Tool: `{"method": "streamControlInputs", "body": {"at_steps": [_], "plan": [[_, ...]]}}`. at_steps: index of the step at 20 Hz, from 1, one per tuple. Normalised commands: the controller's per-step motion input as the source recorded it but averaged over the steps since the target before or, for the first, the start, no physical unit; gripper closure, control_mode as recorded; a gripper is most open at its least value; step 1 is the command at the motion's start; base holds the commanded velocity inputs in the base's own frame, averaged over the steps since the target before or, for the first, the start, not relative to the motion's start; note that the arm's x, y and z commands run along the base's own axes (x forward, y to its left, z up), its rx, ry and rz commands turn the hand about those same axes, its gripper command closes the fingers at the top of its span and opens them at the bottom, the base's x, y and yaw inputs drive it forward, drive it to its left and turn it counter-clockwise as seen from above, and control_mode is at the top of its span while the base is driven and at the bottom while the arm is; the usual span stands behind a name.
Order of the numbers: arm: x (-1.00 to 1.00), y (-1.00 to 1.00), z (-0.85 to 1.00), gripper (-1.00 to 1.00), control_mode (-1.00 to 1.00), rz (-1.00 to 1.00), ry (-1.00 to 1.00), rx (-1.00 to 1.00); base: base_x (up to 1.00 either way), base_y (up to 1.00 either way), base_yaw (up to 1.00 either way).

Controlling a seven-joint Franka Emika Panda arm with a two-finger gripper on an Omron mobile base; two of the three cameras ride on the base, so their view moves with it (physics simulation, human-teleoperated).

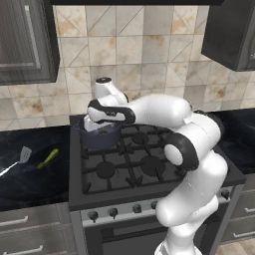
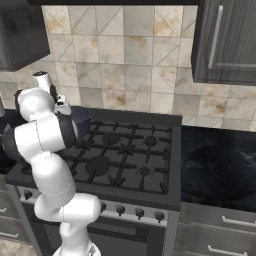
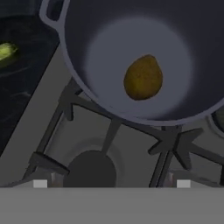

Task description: Put the avocado and squash in the pot. Retrieve the spatula and lightly stir the vegetables in the pot.

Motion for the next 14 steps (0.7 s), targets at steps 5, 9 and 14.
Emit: {"method": "streamControlInputs", "body": {"at_steps": [5,9,14], "plan": [[-0.97,0.28,0.00,-1.00,-1.00,0.00,-0.07,0.03,0.00,0.00,0.00],[-0.70,0.55,0.00,-1.00,-1.00,-0.01,-0.01,0.01,0.00,0.00,0.00],[-0.31,0.83,-0.13,-1.00,-1.00,-0.03,0.13,0.00,0.00,0.00,0.00]]}}
